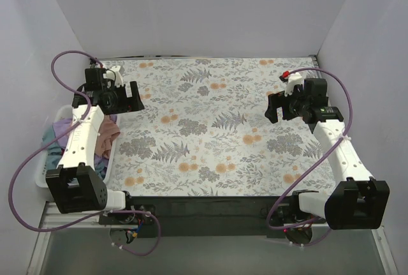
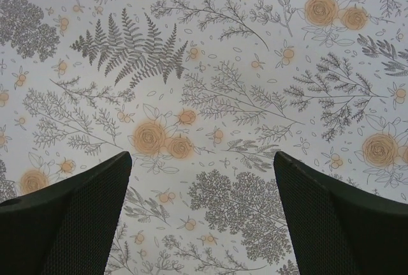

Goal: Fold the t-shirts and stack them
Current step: Grab the tshirt from the pile

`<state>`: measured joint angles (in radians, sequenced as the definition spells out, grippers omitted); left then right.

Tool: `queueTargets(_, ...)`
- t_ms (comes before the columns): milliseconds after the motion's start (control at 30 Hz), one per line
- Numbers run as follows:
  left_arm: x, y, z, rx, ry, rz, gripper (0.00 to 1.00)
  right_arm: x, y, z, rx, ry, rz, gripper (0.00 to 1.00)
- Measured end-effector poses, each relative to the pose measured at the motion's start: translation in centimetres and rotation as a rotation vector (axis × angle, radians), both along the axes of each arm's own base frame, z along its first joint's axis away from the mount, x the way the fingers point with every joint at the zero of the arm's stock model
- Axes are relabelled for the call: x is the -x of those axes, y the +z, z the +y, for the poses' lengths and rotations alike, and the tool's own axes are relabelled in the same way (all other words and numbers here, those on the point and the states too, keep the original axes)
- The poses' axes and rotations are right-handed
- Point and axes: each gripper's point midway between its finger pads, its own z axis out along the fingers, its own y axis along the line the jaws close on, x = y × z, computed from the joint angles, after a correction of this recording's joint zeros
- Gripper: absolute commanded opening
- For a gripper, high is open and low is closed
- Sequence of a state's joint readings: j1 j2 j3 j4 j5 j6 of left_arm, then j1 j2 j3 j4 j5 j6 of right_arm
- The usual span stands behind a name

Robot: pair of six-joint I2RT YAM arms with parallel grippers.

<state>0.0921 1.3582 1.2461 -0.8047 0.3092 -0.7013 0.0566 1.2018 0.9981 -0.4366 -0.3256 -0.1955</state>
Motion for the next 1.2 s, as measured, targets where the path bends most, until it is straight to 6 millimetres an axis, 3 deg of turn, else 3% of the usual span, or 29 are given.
queueTargets(100, -0.7, 1.7, 0.9, -0.034, -0.016, -0.013, 0.89, 0.2, -0.1, 0.1, 0.003, 0.008, 0.017, 0.98)
queueTargets(200, -2.2, 5.1, 3.5, -0.096, -0.012, -0.083, 0.89, 0.2, 0.1, 0.2, 0.004, 0.022, 0.023, 0.98)
queueTargets(300, -2.9, 8.0, 7.7, -0.181, 0.013, -0.137, 0.88, 0.3, 0.0, 0.3, 0.002, 0.031, 0.032, 0.98)
queueTargets(400, -2.2, 8.7, 11.7, -0.253, 0.024, -0.132, 0.88, 0.4, -0.3, 0.4, -0.003, 0.041, 0.051, 0.98)
queueTargets(567, 0.3, 5.3, 15.3, -0.274, -0.005, -0.025, 0.88, 0.6, -0.7, 0.6, -0.004, 0.059, 0.078, 0.98)
queueTargets(867, 3.9, -2.4, 13.6, -0.195, -0.145, 0.140, 0.88, 1.0, -0.9, 0.9, -0.011, 0.077, 0.099, 0.98)
queueTargets(1100, 3.5, -3.9, 13.9, -0.220, -0.181, 0.121, 0.87, 0.9, -1.3, 1.1, -0.020, 0.088, 0.123, 0.98)
queueTargets(1200, 3.1, -4.3, 14.1, -0.235, -0.199, 0.105, 0.78, 0.6, -1.5, 1.1, -0.019, 0.088, 0.137, 0.98)
